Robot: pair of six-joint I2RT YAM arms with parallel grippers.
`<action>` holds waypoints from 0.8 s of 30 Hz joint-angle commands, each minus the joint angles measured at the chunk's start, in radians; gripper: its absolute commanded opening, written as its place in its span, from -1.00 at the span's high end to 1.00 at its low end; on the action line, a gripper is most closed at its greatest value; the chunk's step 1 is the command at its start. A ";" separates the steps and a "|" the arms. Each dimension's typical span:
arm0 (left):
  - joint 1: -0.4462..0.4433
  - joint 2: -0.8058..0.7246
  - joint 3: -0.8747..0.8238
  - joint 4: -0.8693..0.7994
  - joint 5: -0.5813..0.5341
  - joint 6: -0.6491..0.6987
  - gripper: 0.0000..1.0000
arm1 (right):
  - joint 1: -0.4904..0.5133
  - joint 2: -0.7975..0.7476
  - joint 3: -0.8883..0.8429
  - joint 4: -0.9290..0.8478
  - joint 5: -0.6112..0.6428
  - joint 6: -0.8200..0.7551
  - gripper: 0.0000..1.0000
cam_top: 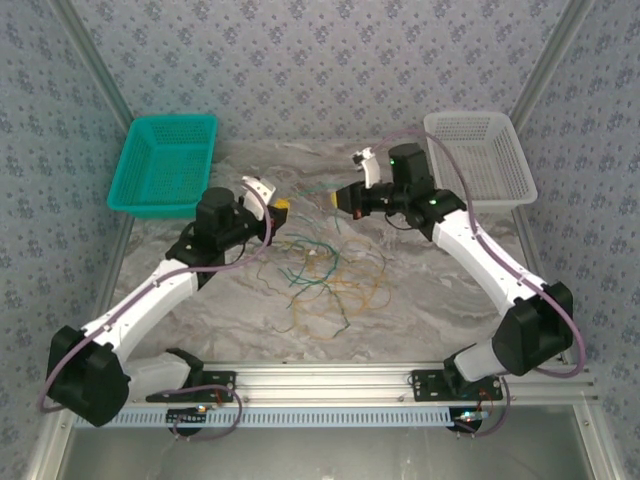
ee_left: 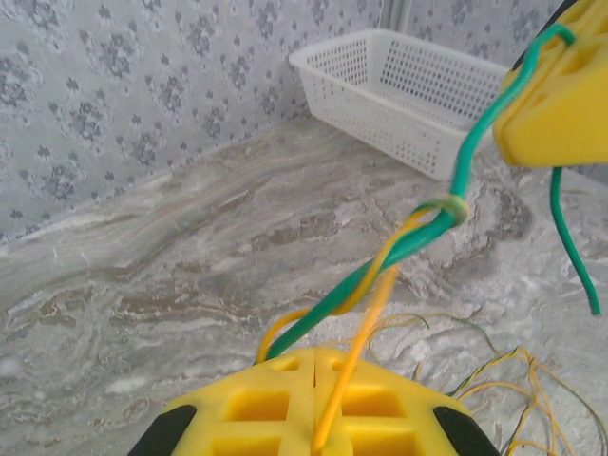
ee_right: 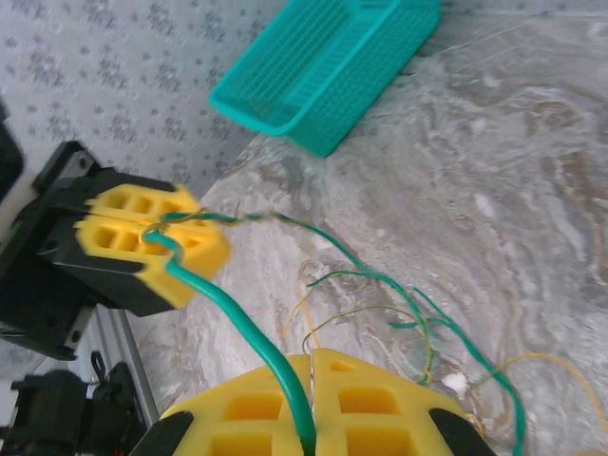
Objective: Untangle the cables
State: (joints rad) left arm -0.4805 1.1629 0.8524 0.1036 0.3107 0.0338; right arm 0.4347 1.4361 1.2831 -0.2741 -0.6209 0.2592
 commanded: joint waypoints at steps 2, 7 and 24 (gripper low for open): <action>0.064 -0.059 -0.026 0.000 0.002 -0.015 1.00 | -0.131 -0.080 -0.032 -0.037 0.059 0.117 1.00; 0.102 -0.097 -0.057 0.013 -0.016 -0.031 1.00 | -0.253 -0.136 -0.059 -0.056 0.076 0.164 1.00; 0.229 -0.153 -0.078 0.082 -0.124 -0.191 1.00 | -0.530 -0.292 -0.099 -0.107 0.094 0.242 1.00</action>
State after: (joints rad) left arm -0.2535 1.0191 0.7414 0.1455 0.1646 -0.1169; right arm -0.0814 1.1667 1.1755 -0.3546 -0.5117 0.4835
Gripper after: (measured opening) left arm 0.076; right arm 0.067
